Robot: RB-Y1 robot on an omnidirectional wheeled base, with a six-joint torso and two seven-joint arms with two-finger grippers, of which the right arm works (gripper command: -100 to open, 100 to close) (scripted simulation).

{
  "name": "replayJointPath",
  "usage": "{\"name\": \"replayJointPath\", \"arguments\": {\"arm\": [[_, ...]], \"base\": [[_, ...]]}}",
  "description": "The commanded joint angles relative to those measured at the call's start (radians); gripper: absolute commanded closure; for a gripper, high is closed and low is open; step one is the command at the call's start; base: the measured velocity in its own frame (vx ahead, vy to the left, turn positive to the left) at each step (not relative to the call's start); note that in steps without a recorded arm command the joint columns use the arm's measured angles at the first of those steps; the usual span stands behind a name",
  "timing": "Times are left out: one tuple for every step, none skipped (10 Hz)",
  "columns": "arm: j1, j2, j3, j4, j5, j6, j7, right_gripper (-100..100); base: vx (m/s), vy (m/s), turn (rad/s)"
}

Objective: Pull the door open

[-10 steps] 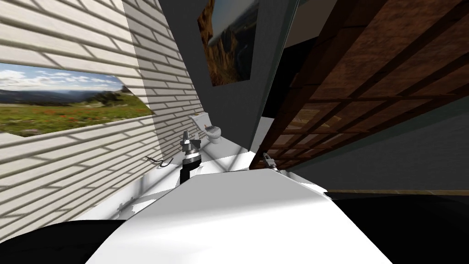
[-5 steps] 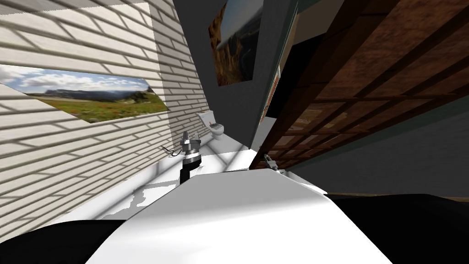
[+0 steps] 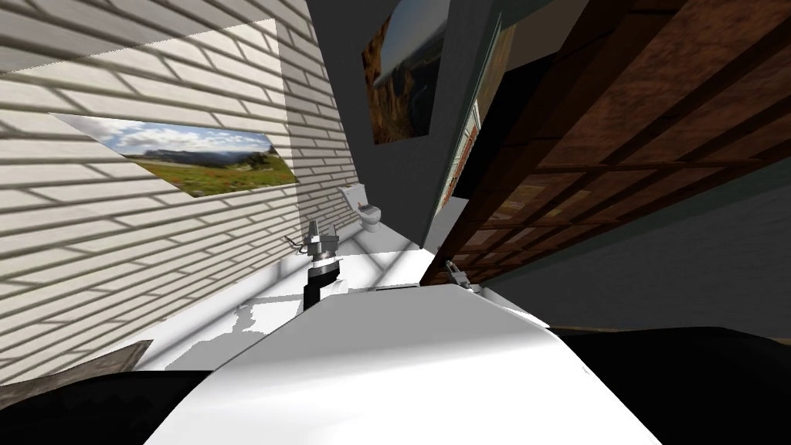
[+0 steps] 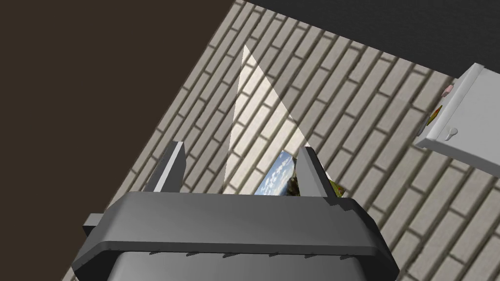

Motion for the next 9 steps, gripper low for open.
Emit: {"name": "replayJointPath", "arguments": {"arm": [[0.001, -0.001, 0.008, 0.010, 0.004, -0.010, -0.008, 100], [-0.001, -0.002, 0.012, 0.017, 0.006, -0.017, -0.014, 100], [-0.002, -0.003, 0.016, 0.024, 0.007, -0.024, -0.020, 100], [-0.004, -0.005, 0.021, 0.031, 0.009, -0.030, -0.025, 100], [-0.005, -0.006, 0.024, 0.038, 0.011, -0.037, -0.031, 100], [-0.007, -0.007, 0.028, 0.044, 0.013, -0.042, -0.035, 100], [-0.008, -0.008, 0.032, 0.051, 0.014, -0.049, -0.041, 100], [-0.009, -0.009, 0.034, 0.055, 0.015, -0.053, -0.044, 100], [-0.012, -0.007, 0.032, 0.057, 0.015, -0.050, -0.043, 100]], "base": [[-0.238, -0.043, 0.148], [-0.207, -0.020, 0.123], [-0.202, -0.049, 0.137], [-0.220, -0.085, 0.155], [-0.202, -0.062, 0.140], [-0.198, -0.051, 0.127], [-0.205, -0.044, 0.128], [-0.186, -0.064, 0.102], [-0.078, -0.031, 0.027]]}}
